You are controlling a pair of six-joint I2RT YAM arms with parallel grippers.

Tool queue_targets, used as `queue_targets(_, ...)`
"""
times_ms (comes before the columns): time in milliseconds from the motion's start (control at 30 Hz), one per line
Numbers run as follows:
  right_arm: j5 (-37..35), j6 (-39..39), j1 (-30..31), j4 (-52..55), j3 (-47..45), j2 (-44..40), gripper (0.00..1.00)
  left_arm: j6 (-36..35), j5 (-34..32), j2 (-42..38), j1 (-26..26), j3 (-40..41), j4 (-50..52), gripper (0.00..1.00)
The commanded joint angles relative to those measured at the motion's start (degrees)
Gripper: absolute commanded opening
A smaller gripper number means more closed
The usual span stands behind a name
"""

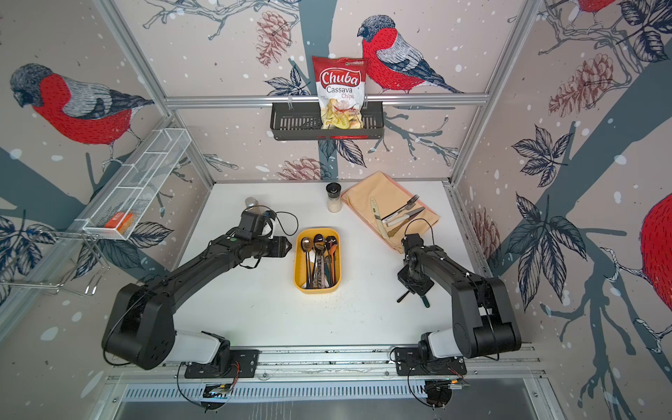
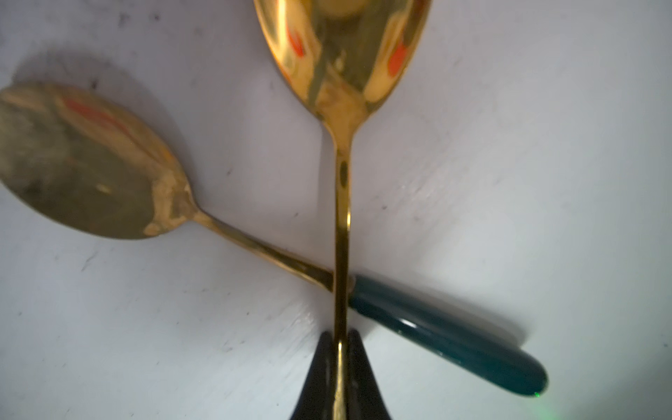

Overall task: Put the spoon into the storage box
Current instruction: Pick up the spoon from the center of the board.

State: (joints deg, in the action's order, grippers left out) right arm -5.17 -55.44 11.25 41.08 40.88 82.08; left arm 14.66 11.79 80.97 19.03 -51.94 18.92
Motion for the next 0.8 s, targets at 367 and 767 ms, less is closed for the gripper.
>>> queue_targets(367,-9.3,1.4,3.0,11.1,10.8,-1.7,0.06,0.1,1.2,-0.3,-1.5,-0.5,0.6,0.64)
queue_targets(767,-12.0,10.3,22.1,20.6,38.1,15.1,0.04,2.8,4.5,-0.3,-6.2,0.5,0.5,0.64)
